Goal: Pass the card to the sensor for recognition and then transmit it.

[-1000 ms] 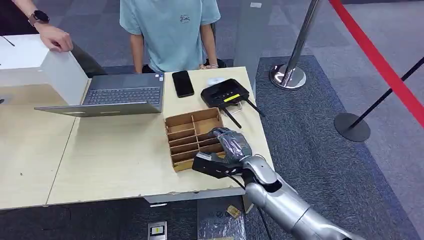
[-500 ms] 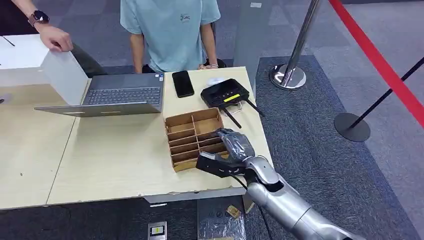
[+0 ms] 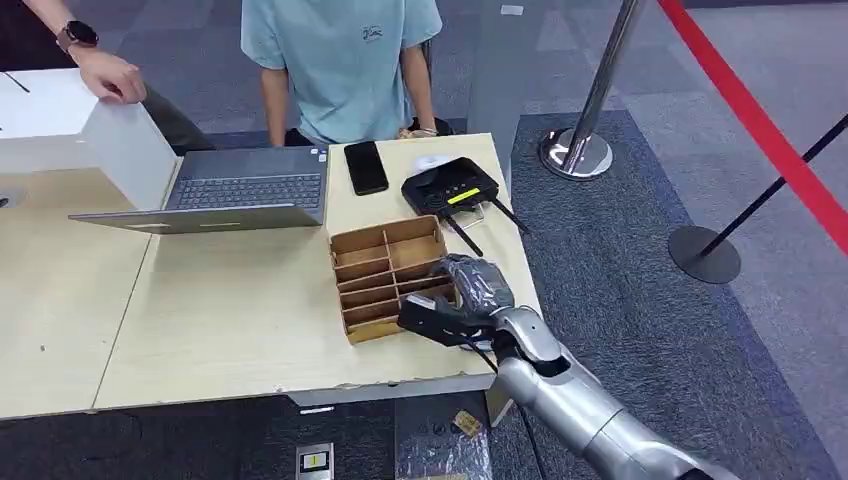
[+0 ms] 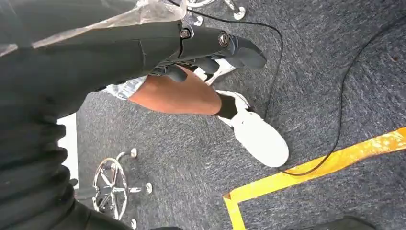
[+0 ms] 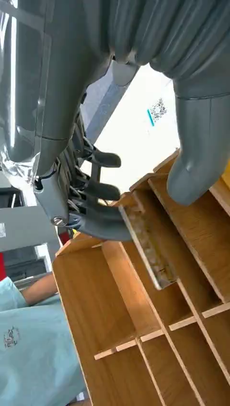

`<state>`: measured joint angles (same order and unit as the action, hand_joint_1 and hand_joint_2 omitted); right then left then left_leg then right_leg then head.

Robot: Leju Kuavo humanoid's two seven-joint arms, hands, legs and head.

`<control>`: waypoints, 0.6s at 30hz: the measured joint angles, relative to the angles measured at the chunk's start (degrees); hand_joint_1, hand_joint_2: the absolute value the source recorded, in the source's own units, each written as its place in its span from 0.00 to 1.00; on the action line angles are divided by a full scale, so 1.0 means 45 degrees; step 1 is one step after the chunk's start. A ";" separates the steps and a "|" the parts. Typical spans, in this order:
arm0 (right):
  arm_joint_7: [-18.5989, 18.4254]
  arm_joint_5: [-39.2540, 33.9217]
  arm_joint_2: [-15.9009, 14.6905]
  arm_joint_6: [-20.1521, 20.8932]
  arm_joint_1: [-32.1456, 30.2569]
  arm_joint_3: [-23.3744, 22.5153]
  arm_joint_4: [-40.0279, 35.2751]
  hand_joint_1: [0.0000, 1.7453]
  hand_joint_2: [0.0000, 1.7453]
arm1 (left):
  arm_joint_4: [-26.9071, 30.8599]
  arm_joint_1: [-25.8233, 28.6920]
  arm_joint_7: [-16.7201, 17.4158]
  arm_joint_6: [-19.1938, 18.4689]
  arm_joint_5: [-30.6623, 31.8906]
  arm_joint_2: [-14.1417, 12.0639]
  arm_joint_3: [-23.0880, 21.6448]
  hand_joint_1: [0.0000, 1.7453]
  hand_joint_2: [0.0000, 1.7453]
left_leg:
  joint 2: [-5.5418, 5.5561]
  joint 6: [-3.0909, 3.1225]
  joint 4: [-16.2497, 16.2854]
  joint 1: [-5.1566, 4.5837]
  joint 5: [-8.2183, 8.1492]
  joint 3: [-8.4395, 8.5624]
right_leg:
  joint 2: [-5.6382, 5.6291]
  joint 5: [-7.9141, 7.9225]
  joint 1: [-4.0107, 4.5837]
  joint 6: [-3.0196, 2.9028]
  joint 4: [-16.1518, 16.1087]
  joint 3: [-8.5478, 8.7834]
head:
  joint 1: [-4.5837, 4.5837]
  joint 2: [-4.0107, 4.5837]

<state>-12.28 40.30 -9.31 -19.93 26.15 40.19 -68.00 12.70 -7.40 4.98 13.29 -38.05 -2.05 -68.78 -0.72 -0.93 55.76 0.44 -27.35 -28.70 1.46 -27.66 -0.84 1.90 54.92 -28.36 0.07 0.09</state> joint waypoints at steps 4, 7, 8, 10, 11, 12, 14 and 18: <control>0.0039 0.0000 0.0010 -0.0049 0.0038 0.0000 0.0000 0.53 1.00 | 0.0000 0.0000 0.0000 0.0000 0.0000 0.0000 0.0000 0.00 1.00 | 0.0000 0.0000 0.0000 0.0000 0.0000 0.0000 | 0.0000 0.0000 0.0000 0.0000 0.0000 0.0001 | 0.0000 0.0000; 0.0044 -0.0005 0.0039 -0.0092 0.0038 0.0000 0.0000 0.53 1.00 | 0.0000 -0.0001 0.0005 0.0000 0.0000 0.0004 0.0000 0.00 1.00 | -0.0001 0.0000 0.0000 0.0000 0.0000 0.0000 | 0.0000 0.0000 0.0000 0.0000 0.0000 0.0001 | 0.0000 0.0000; 0.0044 -0.0005 0.0044 -0.0102 0.0038 0.0000 0.0000 0.53 1.00 | 0.0000 -0.0001 0.0005 -0.0010 0.0000 0.0005 0.0000 0.00 1.00 | 0.0000 0.0000 0.0000 0.0000 0.0000 0.0001 | 0.0000 0.0000 0.0000 0.0000 0.0000 0.0001 | 0.0000 0.0000; 0.0044 -0.0024 0.0058 -0.0121 0.0038 0.0000 0.0000 0.58 1.00 | 0.0000 0.0000 0.0005 -0.0034 0.0000 0.0005 0.0000 0.00 1.00 | 0.0000 0.0000 0.0000 0.0000 0.0000 0.0002 | 0.0000 0.0000 0.0000 0.0000 0.0000 0.0001 | 0.0000 0.0000; 0.0044 -0.0029 0.0058 -0.0121 0.0038 0.0000 0.0000 0.62 1.00 | 0.0000 0.0000 0.0005 -0.0034 0.0000 0.0005 0.0000 0.00 1.00 | 0.0000 0.0000 0.0000 0.0000 0.0000 0.0001 | 0.0000 0.0000 0.0000 0.0000 0.0000 0.0000 | 0.0000 0.0000; 0.0044 -0.0034 0.0058 -0.0126 0.0039 0.0000 0.0000 0.73 1.00 | 0.0000 0.0000 0.0005 -0.0034 0.0000 0.0005 0.0000 0.00 1.00 | 0.0000 0.0000 0.0000 0.0000 0.0000 0.0001 | 0.0000 0.0000 0.0000 0.0000 0.0000 0.0001 | 0.0000 0.0000; 0.0044 -0.0039 0.0058 -0.0126 0.0039 0.0000 0.0000 0.78 1.00 | 0.0000 0.0000 0.0010 -0.0034 0.0015 0.0005 0.0000 0.00 1.00 | -0.0001 0.0000 0.0000 0.0000 0.0000 0.0002 | 0.0000 0.0000 0.0000 0.0000 0.0000 0.0001 | 0.0000 0.0000; 0.0044 -0.0078 0.0068 -0.0272 0.0075 -0.0034 0.0000 0.87 1.00 | 0.0000 0.0000 0.0010 -0.0034 0.0034 0.0005 0.0000 0.00 1.00 | -0.0001 0.0000 0.0000 0.0000 0.0000 0.0004 | 0.0000 0.0000 0.0000 0.0000 0.0000 0.0003 | 0.0000 0.0000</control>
<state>-12.09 39.95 -9.00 -21.16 26.49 40.04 -68.00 12.70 -7.40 5.03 13.14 -37.90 -2.03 -68.78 -0.73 -0.93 55.76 0.44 -27.35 -28.68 1.46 -27.66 -0.84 1.90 54.92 -28.35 0.07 0.09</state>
